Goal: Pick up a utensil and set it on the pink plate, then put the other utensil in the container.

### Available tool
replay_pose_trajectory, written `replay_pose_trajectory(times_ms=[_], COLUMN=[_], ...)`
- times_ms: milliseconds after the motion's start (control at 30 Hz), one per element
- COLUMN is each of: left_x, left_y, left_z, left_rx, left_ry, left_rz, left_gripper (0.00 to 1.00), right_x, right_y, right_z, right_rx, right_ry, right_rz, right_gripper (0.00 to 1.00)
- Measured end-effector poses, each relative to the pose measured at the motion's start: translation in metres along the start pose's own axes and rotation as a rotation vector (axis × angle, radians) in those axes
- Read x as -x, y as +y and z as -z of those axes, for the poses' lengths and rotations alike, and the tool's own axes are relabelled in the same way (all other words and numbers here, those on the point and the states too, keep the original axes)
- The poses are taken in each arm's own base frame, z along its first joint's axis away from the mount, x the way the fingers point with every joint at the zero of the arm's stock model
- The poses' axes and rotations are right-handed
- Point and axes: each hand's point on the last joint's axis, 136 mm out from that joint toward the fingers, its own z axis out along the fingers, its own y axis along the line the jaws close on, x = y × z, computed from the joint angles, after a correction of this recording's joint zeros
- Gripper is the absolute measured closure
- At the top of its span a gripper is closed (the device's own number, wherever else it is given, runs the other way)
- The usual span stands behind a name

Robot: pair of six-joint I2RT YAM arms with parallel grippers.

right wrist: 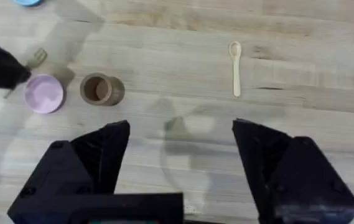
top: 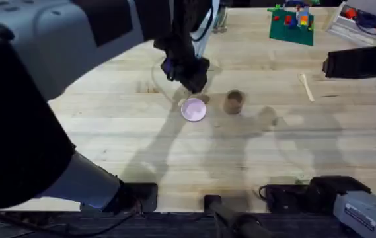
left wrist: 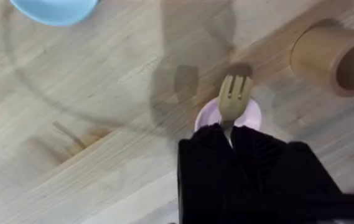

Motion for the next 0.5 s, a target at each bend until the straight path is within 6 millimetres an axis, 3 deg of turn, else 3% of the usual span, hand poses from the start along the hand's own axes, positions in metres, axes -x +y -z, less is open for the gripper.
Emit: replay_pose_trajectory(times_ms=[233, 500], left_x=[-0.024, -0.022], left_y=[-0.004, -0.02], left_z=[-0.021, -0.026], left_rx=[-0.02, -0.028], left_ry=[0.066, 0.055], left_rz=[0.012, -0.026], left_gripper=[0.957, 0.957], right_x=[0.0, 0.0], right_y=[0.0, 0.0], right_z=[0.0, 0.0], right_rx=[0.0, 0.0], right_ry=[0.0, 0.0], right_rz=[0.0, 0.0], right_gripper=[0.007, 0.007])
